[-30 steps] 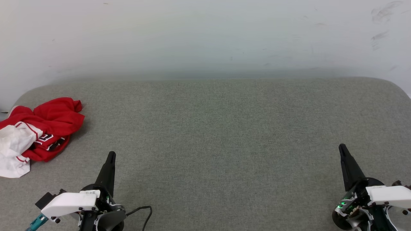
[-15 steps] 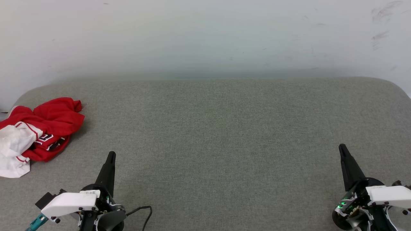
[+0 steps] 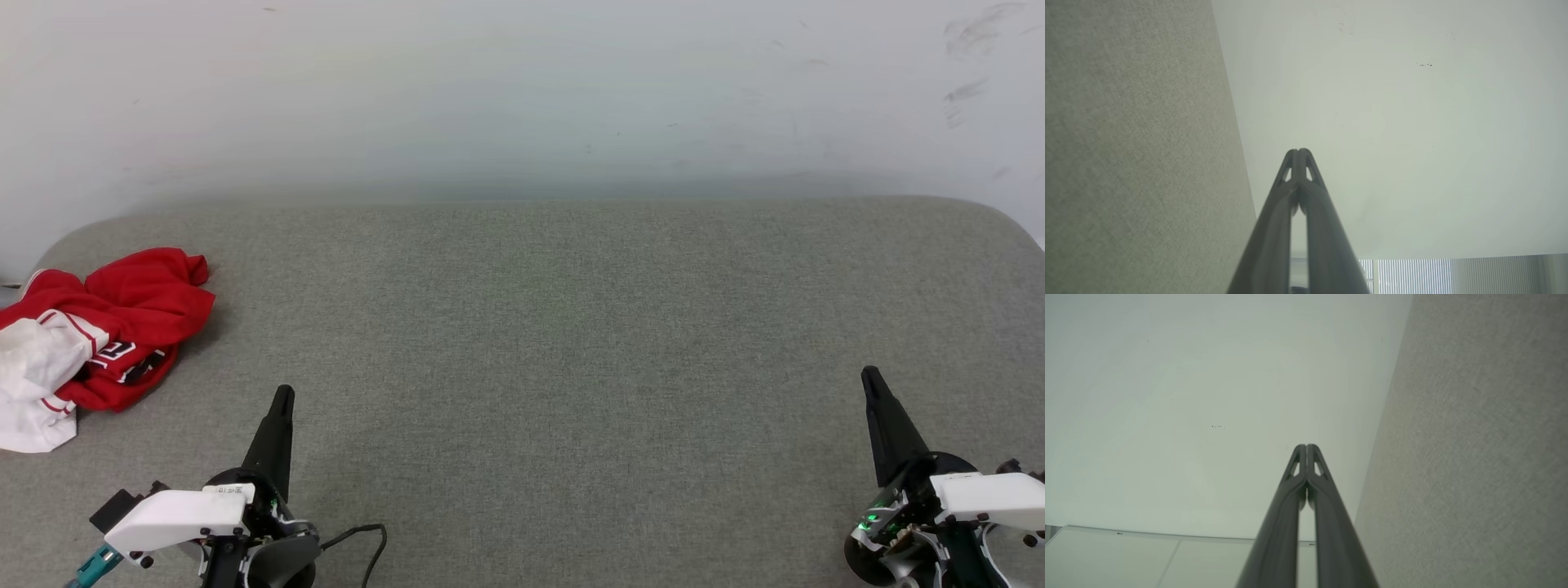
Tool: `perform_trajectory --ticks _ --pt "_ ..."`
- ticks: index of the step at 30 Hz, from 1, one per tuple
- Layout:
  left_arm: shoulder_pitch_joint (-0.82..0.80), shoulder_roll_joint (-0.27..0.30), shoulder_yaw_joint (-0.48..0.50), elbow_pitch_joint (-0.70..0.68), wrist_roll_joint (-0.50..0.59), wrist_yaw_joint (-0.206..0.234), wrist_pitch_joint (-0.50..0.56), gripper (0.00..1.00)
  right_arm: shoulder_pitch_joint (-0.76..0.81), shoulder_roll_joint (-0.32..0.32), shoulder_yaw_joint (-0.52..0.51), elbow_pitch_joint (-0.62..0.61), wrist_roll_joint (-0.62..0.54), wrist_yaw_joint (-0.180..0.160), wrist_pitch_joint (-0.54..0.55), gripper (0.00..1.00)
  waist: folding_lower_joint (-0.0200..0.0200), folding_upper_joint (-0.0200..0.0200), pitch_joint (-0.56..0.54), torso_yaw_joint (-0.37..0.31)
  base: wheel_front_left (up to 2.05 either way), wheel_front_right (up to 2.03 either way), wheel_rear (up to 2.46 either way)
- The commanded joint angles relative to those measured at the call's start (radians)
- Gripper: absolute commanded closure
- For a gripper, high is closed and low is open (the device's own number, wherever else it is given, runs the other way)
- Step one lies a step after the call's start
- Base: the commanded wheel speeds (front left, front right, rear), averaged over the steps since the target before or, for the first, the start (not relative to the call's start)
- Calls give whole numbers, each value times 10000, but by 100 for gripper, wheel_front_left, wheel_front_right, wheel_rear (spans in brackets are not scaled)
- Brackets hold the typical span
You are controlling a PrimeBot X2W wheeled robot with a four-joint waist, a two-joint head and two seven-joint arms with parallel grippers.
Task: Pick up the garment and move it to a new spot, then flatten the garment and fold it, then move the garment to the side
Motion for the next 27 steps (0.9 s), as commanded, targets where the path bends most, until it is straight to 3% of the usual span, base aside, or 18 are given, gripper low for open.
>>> perform_trajectory --ticks 1,25,26,27 --pt "-100 -7 37 6 30 -43 46 100 -102 45 -12 7 -57 0 6 100 0 0 0 0 0 0 0" --pt "-100 -7 38 6 29 -43 40 100 -103 45 -13 6 -58 0 8 100 0 0 0 0 0 0 0" --pt "12 -2 -10 26 0 4 5 0 15 2 4 30 2 2 -1 0 0 0 0 0 0 0 0" --pt "55 -13 -18 107 1 8 -5 0 70 4 8 97 1 2 -3 0 0 0 0 0 0 0 0"
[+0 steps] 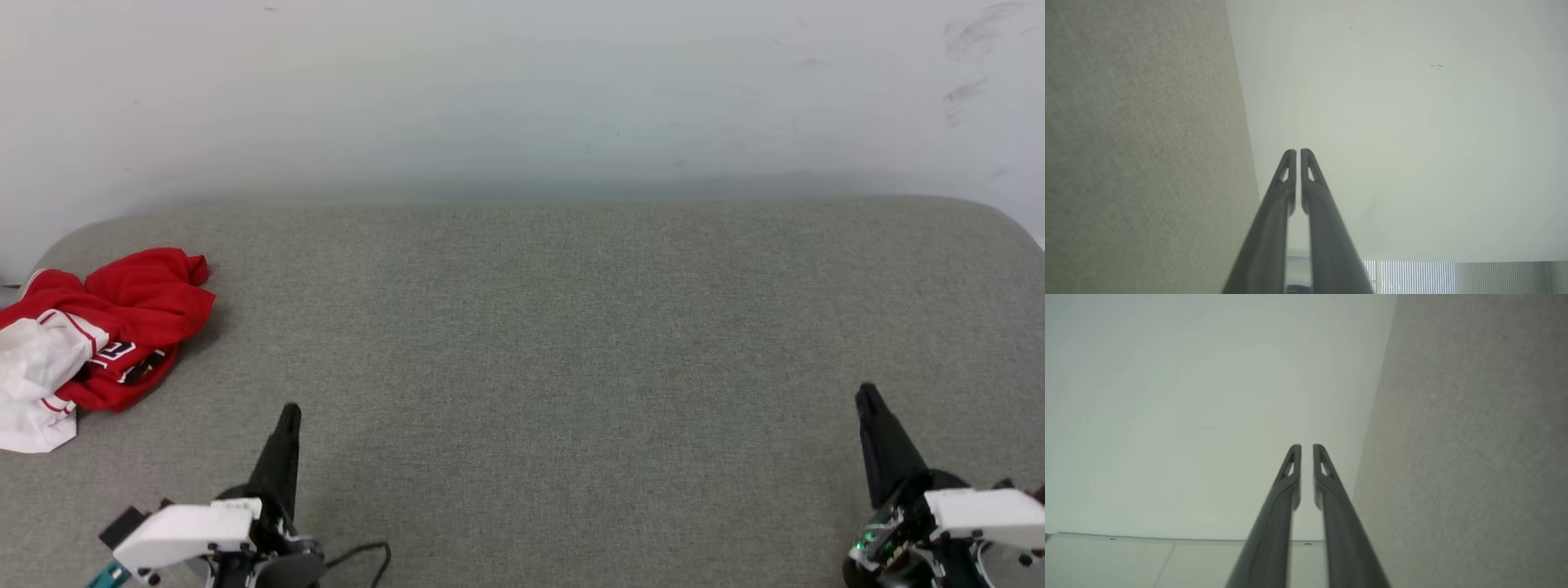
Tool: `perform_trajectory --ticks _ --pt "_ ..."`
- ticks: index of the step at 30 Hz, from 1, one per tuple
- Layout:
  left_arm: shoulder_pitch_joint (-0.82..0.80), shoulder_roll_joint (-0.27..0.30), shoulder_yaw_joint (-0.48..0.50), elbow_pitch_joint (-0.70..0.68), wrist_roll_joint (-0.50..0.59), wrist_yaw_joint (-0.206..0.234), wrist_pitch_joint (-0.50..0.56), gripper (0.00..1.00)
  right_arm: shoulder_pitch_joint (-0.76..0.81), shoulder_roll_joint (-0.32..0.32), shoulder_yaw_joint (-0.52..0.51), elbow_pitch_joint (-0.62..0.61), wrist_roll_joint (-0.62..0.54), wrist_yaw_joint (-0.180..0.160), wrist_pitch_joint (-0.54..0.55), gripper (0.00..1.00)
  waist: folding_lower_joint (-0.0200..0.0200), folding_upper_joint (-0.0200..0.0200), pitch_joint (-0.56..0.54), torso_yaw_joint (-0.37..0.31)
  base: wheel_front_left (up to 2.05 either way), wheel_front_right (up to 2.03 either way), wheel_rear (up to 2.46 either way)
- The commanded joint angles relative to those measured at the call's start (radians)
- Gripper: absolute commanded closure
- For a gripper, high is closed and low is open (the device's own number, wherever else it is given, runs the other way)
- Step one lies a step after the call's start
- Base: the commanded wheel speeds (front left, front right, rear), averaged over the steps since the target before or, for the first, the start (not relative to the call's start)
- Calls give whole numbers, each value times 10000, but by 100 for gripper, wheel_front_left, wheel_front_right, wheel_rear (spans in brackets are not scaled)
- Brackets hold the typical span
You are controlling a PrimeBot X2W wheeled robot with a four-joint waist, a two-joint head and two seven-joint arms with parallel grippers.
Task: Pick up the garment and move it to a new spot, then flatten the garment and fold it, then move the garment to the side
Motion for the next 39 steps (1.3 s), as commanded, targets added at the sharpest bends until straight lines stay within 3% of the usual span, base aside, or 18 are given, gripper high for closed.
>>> perform_trajectory --ticks 1,9,18,39 --pt "8 -2 1 14 1 2 -2 0 9 0 -2 15 1 0 -4 0 0 -1 0 0 0 0 0" --pt "89 -13 -40 -65 308 5 -368 0 173 4 2 -39 -405 0 -371 0 0 -1 13 -3 0 0 0" --pt "-11 -7 196 -322 1783 38 -791 0 266 6 -38 -484 -2098 0 -797 0 0 -1 39 -5 0 0 0" --pt "99 4 -329 -1440 6325 1231 -1633 0 469 10 163 -1507 -6711 0 -1642 0 0 -1 127 -1 0 0 0"
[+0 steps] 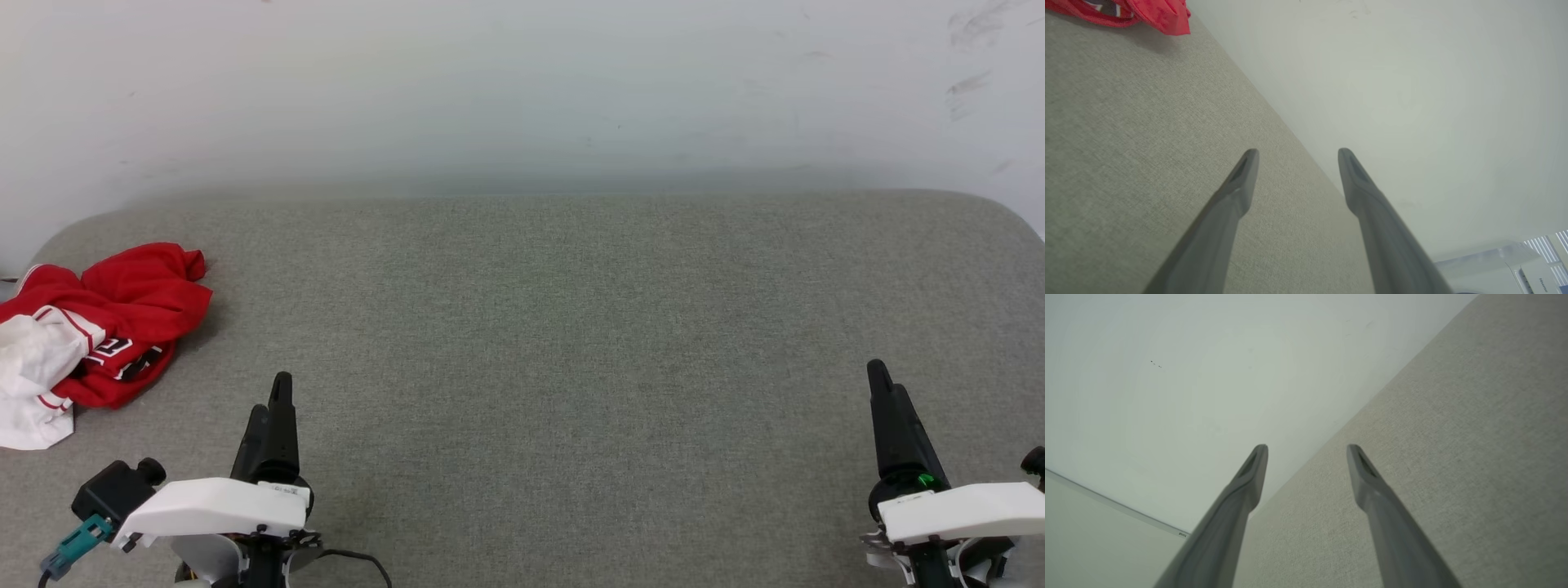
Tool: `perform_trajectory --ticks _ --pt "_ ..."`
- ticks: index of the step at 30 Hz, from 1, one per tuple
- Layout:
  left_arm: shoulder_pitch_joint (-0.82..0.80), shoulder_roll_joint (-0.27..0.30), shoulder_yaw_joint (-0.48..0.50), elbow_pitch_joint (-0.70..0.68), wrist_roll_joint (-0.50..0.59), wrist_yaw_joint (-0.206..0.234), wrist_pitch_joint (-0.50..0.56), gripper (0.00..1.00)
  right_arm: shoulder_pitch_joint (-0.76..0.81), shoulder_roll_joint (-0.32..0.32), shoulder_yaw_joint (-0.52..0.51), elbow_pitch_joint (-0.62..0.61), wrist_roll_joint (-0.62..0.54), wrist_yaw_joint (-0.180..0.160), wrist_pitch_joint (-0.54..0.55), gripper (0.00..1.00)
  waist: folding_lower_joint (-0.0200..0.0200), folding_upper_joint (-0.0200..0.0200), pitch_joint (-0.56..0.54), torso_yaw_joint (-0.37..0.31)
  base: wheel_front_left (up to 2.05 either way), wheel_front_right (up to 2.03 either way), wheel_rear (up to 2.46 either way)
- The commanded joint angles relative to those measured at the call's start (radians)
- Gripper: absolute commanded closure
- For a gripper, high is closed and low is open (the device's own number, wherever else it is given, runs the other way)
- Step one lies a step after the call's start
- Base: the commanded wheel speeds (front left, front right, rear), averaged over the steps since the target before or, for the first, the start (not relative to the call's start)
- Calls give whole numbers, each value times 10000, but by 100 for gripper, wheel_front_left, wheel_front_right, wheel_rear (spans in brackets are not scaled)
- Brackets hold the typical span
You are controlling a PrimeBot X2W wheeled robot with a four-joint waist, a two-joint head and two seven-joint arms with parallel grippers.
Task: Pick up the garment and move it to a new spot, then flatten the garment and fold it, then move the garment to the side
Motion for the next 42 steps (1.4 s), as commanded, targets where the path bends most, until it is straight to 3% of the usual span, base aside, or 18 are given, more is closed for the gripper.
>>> perform_trajectory --ticks 1,16,42 --pt "-137 36 -69 -242 627 142 -139 0 -17 -11 69 -263 -673 0 -145 0 -1 0 3 3 0 0 0" --pt "-20 144 -598 -400 3498 865 -639 0 165 -7 257 -584 -3289 0 -639 0 -1 0 25 12 0 0 0" --pt "9 494 -1436 -552 6251 1482 -1315 0 336 -2 292 -969 -6569 -1 -1325 0 -1 0 63 36 0 0 0"
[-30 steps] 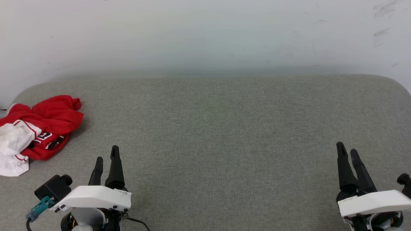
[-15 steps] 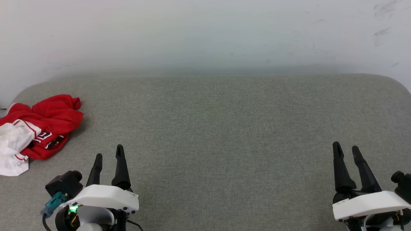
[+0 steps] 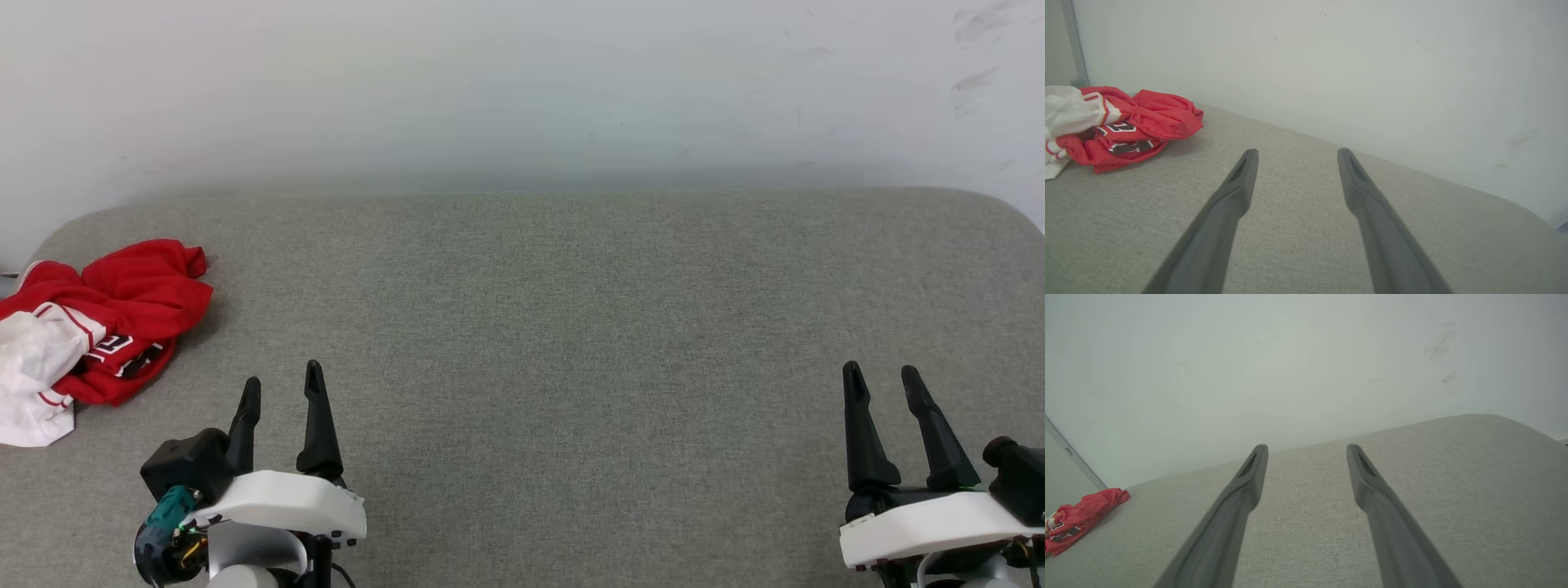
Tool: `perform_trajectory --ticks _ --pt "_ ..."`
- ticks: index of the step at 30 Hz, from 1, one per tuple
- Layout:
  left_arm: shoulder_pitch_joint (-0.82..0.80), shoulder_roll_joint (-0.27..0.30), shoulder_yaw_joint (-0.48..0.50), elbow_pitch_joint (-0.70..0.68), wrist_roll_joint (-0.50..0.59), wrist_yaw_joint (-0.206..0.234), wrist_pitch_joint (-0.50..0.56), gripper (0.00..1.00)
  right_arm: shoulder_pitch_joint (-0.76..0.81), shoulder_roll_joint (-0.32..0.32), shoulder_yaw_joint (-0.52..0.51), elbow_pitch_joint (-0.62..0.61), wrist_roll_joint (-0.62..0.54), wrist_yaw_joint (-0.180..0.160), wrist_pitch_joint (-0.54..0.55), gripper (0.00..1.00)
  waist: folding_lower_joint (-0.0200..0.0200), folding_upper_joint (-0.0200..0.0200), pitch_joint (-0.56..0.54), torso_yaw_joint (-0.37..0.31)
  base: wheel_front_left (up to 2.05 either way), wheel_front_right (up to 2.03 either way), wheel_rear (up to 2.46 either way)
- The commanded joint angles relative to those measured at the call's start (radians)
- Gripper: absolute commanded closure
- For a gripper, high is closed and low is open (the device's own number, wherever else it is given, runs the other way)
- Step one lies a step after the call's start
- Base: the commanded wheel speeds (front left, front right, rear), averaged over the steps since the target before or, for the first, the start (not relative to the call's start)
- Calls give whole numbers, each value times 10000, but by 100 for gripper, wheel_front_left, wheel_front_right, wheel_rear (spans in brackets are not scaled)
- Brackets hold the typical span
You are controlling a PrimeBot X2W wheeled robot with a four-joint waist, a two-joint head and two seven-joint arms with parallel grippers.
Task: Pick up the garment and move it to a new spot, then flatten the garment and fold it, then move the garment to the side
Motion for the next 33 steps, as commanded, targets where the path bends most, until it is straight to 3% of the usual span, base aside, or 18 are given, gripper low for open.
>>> perform_trajectory --ticks 1,20,33 --pt "-5 80 -33 -121 202 37 -80 0 -35 -1 1 -150 -194 -3 -68 0 0 0 -1 2 0 0 0" --pt "86 155 -232 -174 1862 161 -503 0 114 3 19 -425 -2013 -3 -502 0 0 0 36 16 0 0 0" --pt "138 21 -141 -129 2771 -111 -757 0 208 6 43 -537 -2983 -3 -744 0 -1 0 72 26 0 0 0"
